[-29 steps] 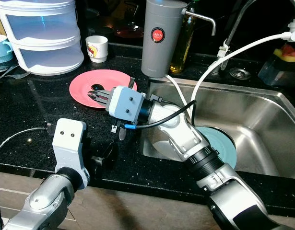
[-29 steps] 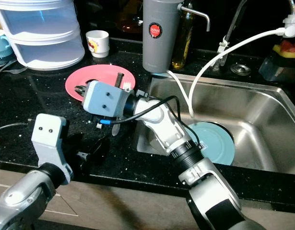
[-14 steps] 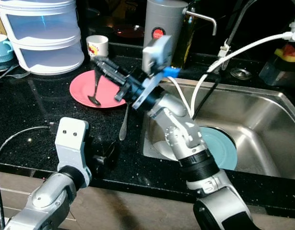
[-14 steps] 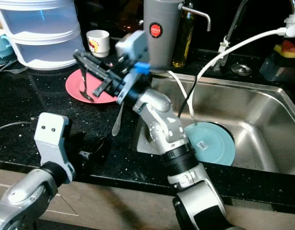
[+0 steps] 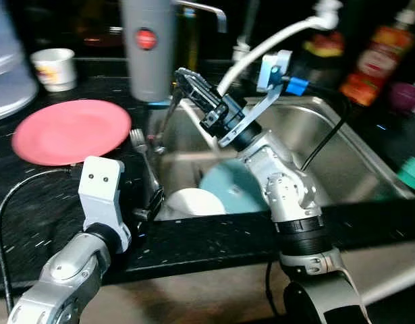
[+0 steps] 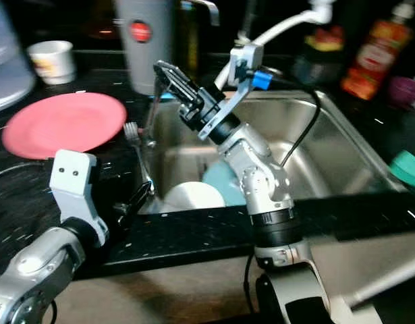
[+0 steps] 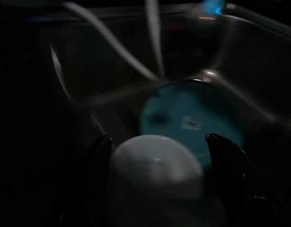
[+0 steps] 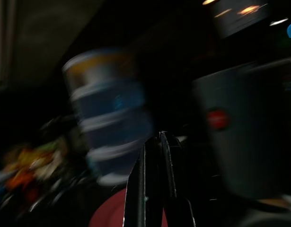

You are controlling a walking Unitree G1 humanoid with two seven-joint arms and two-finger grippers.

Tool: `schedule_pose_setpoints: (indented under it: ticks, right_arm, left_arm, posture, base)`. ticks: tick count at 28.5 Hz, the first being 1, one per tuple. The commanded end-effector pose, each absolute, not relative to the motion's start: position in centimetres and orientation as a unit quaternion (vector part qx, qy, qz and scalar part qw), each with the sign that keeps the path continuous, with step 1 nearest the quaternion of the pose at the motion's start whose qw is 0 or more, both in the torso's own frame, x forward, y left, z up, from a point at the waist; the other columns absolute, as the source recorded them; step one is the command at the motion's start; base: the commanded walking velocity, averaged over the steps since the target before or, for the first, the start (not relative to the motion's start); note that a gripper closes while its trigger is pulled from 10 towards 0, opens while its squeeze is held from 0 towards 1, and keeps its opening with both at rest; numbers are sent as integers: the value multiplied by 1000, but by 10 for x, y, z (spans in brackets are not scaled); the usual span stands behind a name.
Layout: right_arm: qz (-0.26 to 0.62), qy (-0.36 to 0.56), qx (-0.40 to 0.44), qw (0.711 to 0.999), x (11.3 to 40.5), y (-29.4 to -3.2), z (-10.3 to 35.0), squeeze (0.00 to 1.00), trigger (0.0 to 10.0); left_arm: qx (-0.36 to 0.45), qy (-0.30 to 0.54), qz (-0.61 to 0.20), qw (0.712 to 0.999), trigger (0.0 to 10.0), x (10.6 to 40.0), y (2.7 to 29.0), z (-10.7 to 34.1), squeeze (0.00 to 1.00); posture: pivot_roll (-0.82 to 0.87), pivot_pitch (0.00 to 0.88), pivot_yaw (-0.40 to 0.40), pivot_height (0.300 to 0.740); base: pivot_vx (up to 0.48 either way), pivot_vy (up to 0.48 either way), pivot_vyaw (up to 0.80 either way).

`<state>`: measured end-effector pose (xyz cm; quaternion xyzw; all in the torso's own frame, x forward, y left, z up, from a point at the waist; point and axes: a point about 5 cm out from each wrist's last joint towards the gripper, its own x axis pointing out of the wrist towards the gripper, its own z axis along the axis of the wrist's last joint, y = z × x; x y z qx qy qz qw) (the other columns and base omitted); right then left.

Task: Kitchen organization

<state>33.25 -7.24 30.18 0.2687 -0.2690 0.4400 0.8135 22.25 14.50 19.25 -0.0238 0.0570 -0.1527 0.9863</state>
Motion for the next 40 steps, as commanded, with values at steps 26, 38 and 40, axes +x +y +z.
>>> schedule_pose_setpoints:
  ticks: [26, 38, 40]
  right_arm:
    - [378, -187, 1, 907, 355, -51, 261, 0, 10000]
    - [402, -198, 47, 893, 350, -46, 263, 1000, 10000]
    - [404, -200, 51, 891, 349, -46, 263, 1000, 10000]
  left_arm:
    - [-17, 59, -162, 985, 10000, 226, 141, 190, 0]
    - [36, 20, -72, 997, 10000, 236, 166, 202, 0]
    - [48, 12, -56, 997, 10000, 238, 171, 205, 0]
  posture:
    - [160, 0, -55, 740]
    - [160, 0, -56, 740]
    - [159, 0, -54, 740]
  base:
    - [0, 0, -698]
    - [0, 0, 0]
    - [0, 0, 0]
